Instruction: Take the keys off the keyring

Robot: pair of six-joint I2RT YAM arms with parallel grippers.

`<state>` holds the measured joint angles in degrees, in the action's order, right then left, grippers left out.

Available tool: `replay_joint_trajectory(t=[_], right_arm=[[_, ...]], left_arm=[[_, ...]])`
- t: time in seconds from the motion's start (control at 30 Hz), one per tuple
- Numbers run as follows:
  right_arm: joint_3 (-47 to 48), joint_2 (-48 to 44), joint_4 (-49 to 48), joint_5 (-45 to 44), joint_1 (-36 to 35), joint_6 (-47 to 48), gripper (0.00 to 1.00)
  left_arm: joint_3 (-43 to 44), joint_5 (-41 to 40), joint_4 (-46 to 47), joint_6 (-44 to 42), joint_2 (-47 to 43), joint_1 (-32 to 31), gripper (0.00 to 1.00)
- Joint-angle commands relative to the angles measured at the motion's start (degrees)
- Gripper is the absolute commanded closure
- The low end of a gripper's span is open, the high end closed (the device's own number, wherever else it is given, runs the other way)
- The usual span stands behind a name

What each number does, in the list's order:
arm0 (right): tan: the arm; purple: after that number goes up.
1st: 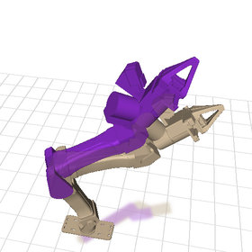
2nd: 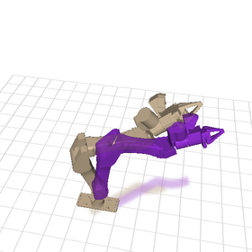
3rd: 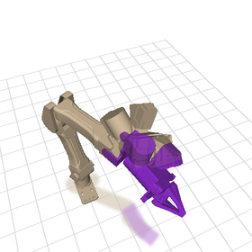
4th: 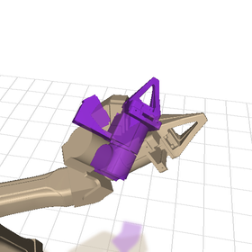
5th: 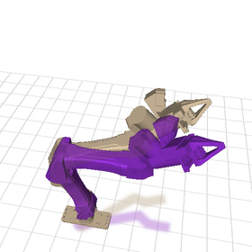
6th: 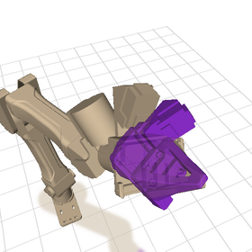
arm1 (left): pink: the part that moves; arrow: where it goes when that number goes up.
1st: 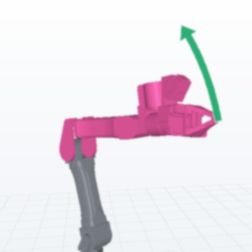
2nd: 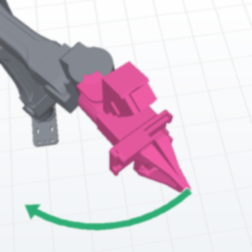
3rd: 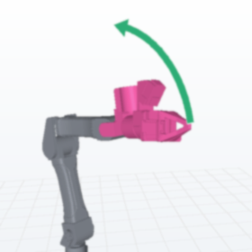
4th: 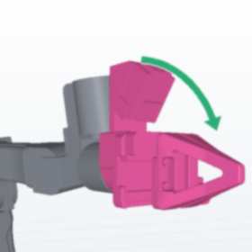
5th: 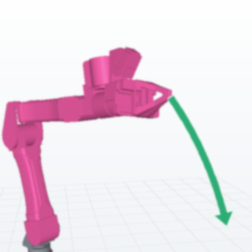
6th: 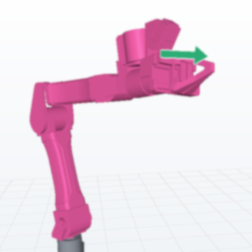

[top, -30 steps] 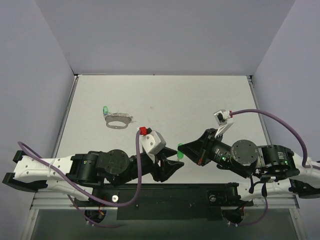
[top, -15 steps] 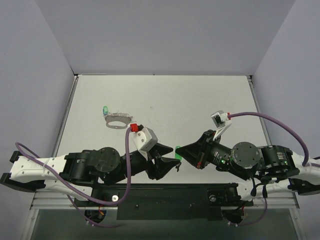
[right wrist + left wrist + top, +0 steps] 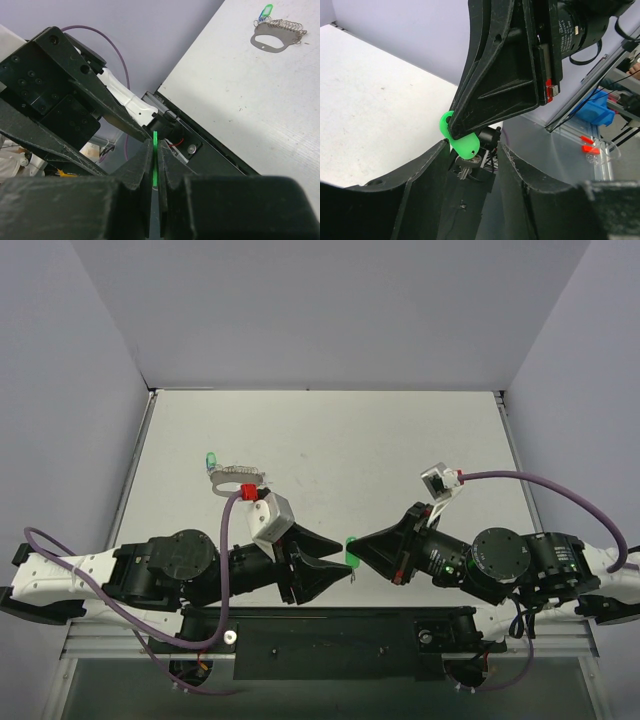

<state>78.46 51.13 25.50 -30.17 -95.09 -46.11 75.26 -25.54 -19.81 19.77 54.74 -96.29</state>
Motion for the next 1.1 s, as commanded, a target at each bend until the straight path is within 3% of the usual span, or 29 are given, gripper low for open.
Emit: replay_joint_trajectory(t=[0.0,0.57,0.6,0.73,0.8,0.97,1.07], right_arm=[[1.8,0.9,-4.3,-0.5,-1.1,2.0,1.0],[3.1,1.4,-5.4,-3.2,-3.8,3.6,1.0],[3.3,1.5,-5.4,-3.2,-3.9,3.7,1.0],[3.4,1.3,-5.7,-4.0,-4.4,4.2,1.0],[3.5,1.4,-5.6,-4.2,-4.6,4.4,1.0],[3.8,1.8,-5.6,-4.0,-4.7,4.7,1.0],[4.0,1.9,-5.9,-3.8,-4.8,4.9,1.0]], left_arm=[[-0.8,2.1,3.3,1.3,-1.6,-0.2,0.48],[-1.1,3.4,1.6,3.5,-0.3,-0.2,0.48],[-1.2,3.2,1.6,3.8,-0.4,-0.2,0.47],[-1.5,2.1,0.7,4.6,-1.0,-0.2,0.26],[-1.9,1.2,0.3,4.9,-1.5,-0.2,0.23],[-2.1,-1.0,-0.8,5.6,-2.3,-0.2,0.23],[-2.6,-1.4,-0.3,5.6,-2.7,-0.2,0.28]])
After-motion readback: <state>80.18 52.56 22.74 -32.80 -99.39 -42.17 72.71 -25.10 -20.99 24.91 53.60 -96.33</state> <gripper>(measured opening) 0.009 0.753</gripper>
